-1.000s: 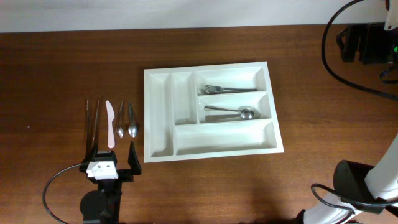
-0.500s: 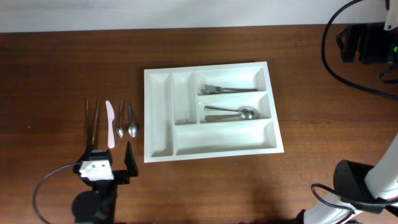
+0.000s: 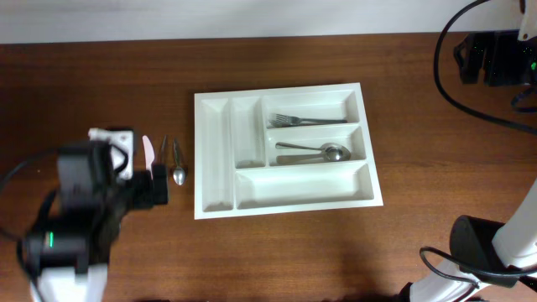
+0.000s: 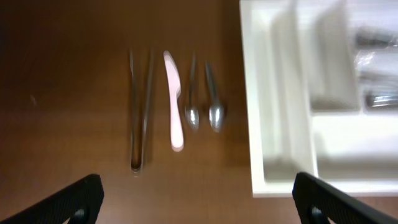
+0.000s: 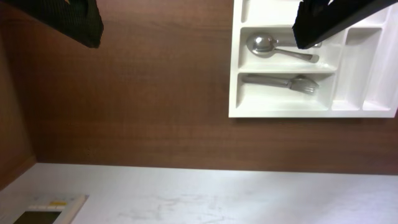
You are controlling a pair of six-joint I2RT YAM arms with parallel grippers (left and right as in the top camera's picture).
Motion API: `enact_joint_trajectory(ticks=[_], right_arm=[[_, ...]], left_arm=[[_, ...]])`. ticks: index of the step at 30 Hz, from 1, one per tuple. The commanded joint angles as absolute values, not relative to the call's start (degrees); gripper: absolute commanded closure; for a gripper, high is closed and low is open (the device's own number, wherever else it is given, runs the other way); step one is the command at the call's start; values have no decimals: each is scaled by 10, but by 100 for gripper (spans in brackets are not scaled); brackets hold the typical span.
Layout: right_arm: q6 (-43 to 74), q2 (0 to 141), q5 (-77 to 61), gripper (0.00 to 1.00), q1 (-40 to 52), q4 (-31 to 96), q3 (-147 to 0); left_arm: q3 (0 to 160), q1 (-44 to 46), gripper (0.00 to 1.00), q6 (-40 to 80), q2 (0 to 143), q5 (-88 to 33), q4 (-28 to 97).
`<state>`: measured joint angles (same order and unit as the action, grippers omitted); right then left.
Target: Pack container
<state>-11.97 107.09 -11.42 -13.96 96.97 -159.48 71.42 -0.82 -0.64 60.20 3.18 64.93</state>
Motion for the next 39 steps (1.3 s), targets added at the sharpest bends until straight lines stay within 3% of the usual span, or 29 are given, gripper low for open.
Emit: enact_joint_trajectory(ticks=[1,13,17,19,22,33,36,39], right_arm=[[-115,1072,-113,1,-143,973,-1595],[-115,1072,-113,1,-143,973,-1595],[-115,1072,-113,1,-143,973,-1595],[-115,1072,-113,1,-143,973,-1595],[-115,1072,-113,1,-143,973,-1595],[-115,1072,-113,1,-143,973,-1595],[-115,1072,-113,1,-143,973,-1595],[-115,1072,-113,1,-143,973,-1595]], left_arm=[[757,-8,1,-17,694,22,668],[758,-8,0,-17,874,19,619],[758,-8,18,-17,918,29,588],[758,-8,19,-18,933,30,573],[758,-8,38,-17,952,30,548],[757,-9,40,-17,1011,36,488],[757,-9,51,-17,1030,68,481],[757,-9,51,-17,1050,77,479]])
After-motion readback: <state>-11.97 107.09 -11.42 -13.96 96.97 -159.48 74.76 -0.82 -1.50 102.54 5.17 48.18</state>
